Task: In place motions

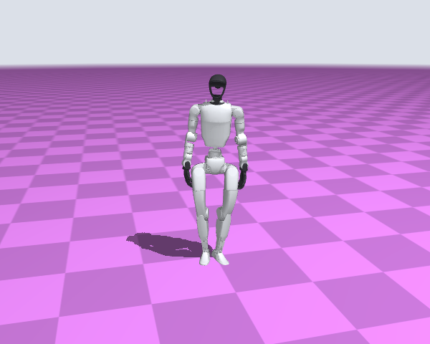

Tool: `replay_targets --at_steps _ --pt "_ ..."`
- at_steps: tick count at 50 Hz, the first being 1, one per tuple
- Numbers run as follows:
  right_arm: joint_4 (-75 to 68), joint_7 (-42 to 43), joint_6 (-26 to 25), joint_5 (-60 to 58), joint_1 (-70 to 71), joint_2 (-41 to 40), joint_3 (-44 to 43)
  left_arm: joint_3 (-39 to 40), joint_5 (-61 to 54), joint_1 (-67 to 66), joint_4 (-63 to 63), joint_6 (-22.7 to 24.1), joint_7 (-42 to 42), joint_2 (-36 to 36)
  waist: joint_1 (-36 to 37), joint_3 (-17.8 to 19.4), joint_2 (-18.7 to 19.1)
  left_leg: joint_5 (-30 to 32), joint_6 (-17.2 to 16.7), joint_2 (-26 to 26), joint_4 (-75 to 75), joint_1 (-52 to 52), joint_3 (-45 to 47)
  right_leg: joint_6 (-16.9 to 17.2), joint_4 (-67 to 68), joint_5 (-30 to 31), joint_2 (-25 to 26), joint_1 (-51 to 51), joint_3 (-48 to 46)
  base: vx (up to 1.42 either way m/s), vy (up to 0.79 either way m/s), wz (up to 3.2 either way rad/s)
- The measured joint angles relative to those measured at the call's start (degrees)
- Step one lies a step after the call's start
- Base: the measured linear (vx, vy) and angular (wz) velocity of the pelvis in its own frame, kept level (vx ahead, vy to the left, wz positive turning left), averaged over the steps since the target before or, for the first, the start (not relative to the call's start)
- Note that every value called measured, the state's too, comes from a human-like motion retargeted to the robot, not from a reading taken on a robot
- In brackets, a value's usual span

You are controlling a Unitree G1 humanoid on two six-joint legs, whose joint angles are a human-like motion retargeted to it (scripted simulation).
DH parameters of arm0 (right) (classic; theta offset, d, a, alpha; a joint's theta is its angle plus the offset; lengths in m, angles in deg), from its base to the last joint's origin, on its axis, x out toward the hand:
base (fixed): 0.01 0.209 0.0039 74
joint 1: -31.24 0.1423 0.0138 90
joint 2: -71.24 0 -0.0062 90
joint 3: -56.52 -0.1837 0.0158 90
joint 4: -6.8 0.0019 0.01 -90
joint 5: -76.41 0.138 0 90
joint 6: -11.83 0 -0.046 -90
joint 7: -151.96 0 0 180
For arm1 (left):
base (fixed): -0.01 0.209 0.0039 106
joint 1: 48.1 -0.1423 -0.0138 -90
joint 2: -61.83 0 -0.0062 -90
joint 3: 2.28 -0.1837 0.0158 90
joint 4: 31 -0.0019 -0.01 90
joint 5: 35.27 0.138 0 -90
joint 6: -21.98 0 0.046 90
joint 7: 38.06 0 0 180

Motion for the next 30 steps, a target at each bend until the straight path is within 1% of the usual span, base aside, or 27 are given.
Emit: replay_targets --at_steps 5,10,12,13,14,15,17,20,21,23,24,25,27,28,29,30 --pt "0.9 -0.4 0.8 0.8 0.3 0.6 1.0 -1.7 2.4 -0.8 1.6 0.1 1.4 -1.6 0.1 0.0 0.3 -0.2 -0.2 0.0 0.8 -0.6 -1.2 0.4 1.2 -1.1 -0.1 -0.2 -0.7 0.01 0.00 0.02" --pt "1.7 -1.0 0.9 1.2 2.8 1.1 3.4 -5.0 5.8 -5.0 2.9 0.9 1.7 -2.7 2.8 0.7 -0.1 0.3 0.0 -0.7 2.0 -2.3 -3.5 0.3 3.9 -2.7 -1.0 -1.4 -1.6 -0.01 0.05 0.28" --pt "2.1 -0.5 1.3 1.2 4.2 1.5 4.5 -4.9 6.4 -6.9 2.3 0.2 2.8 -1.7 4.2 1.6 -0.4 0.7 0.0 -1.4 2.9 -3.4 -5.5 -0.1 4.8 -3.6 -2.1 -1.5 -4.3 -0.05 0.12 1.32" --pt "2.3 -0.2 1.4 1.3 4.5 1.7 4.6 -4.7 6.3 -7.6 2.0 0.0 3.2 -1.1 3.0 1.9 -0.2 0.7 -0.4 -1.8 3.2 -3.5 -8.6 -0.2 4.8 -4.1 -2.9 -1.1 -7.8 -0.06 0.16 1.59" --pt "2.5 0.1 1.6 1.6 4.8 2.0 4.9 -3.8 6.1 -8.2 1.7 -0.2 3.5 -0.2 5.4 2.7 -0.3 1.8 0.0 -2.1 3.3 -4.2 -7.8 -0.4 5.2 -4.4 -3.2 -0.9 -7.8 -0.07 0.17 0.61" --pt "2.6 0.3 1.7 2.0 5.0 2.3 5.3 -2.6 5.9 -8.8 1.5 -0.4 3.8 0.7 9.5 3.6 -0.7 3.3 0.8 -2.3 3.3 -5.1 -5.0 -0.8 5.7 -4.6 -3.2 -0.8 -6.1 -0.10 0.16 0.18" --pt "2.7 0.7 2.0 2.8 5.0 2.9 4.3 -1.5 5.4 -8.8 1.1 -0.7 4.3 1.6 11.3 4.7 -0.6 3.7 0.3 -2.9 3.7 -6.1 -7.7 -0.7 6.2 -5.7 -4.4 -0.3 -9.6 -0.16 0.17 1.47" --pt "2.3 1.5 2.4 4.1 3.7 4.4 1.5 1.7 4.6 -7.7 0.7 -1.2 5.5 2.9 14.7 6.1 -0.8 0.6 0.9 -4.8 4.0 -8.4 -10.4 0.3 8.0 -8.6 -7.6 0.4 -17.7 -0.20 0.16 3.26" --pt "1.8 1.8 2.4 4.2 2.7 4.8 0.3 2.6 4.2 -7.3 0.6 -1.3 5.9 3.2 15.5 6.1 -1.1 -0.8 1.8 -4.8 3.8 -8.9 -9.0 0.9 8.1 -9.2 -8.8 0.7 -20.4 -0.13 0.19 3.90" --pt "0.6 2.6 2.3 4.1 0.6 5.3 -2.5 4.1 3.1 -5.9 0.5 -1.4 6.9 3.1 16.8 5.9 -2.0 -3.7 3.3 -3.7 3.2 -9.1 -2.5 2.2 7.9 -10.2 -11.3 1.5 -26.8 -0.12 0.15 4.13" --pt "-0.1 3.0 2.0 3.8 -0.4 5.4 -4.1 4.3 2.3 -5.0 0.6 -1.5 7.2 2.8 17.0 5.6 -2.5 -5.1 3.5 -2.1 2.9 -8.4 4.7 3.0 7.5 -10.6 -12.4 2.0 -31.0 -0.16 0.06 4.64" --pt "-0.8 3.4 1.7 3.4 -1.4 5.4 -5.8 4.3 1.4 -4.1 0.7 -1.6 7.4 2.4 16.9 5.1 -3.0 -6.6 3.4 0.0 2.6 -7.3 13.6 3.9 7.0 -10.9 -13.4 2.5 -35.4 -0.15 0.10 4.97" --pt "-1.8 4.1 1.0 2.1 -3.0 4.7 -9.4 3.7 -0.3 -1.8 0.7 -1.2 5.5 1.3 16.4 3.6 -3.5 -8.2 1.6 3.5 2.4 -4.1 33.1 6.1 6.5 -11.1 -14.7 2.8 -43.4 -0.09 0.13 4.55" --pt "-2.2 4.5 0.8 1.3 -4.0 4.3 -11.0 3.0 -1.4 -0.7 0.5 -0.9 3.9 0.8 17.8 3.0 -3.5 -8.0 1.2 4.0 1.3 -2.6 42.8 7.0 6.7 -11.1 -14.9 2.6 -44.9 0.00 0.09 4.33" --pt "-2.5 5.0 0.7 0.5 -5.0 3.6 -13.1 1.7 -2.6 0.6 0.0 -0.6 2.0 0.2 16.2 1.9 -2.9 -7.3 -0.1 5.2 1.3 -1.7 46.0 8.2 6.8 -11.1 -14.9 3.1 -49.4 0.04 0.05 5.16" --pt "-2.8 5.7 0.8 -0.2 -6.0 2.9 -15.4 0.1 -3.8 2.1 -0.5 -0.3 0.0 -0.4 13.0 0.5 -1.9 -6.4 -1.9 6.6 1.8 -1.2 46.0 9.4 6.9 -11.1 -14.6 3.9 -55.5 0.11 0.09 5.44"
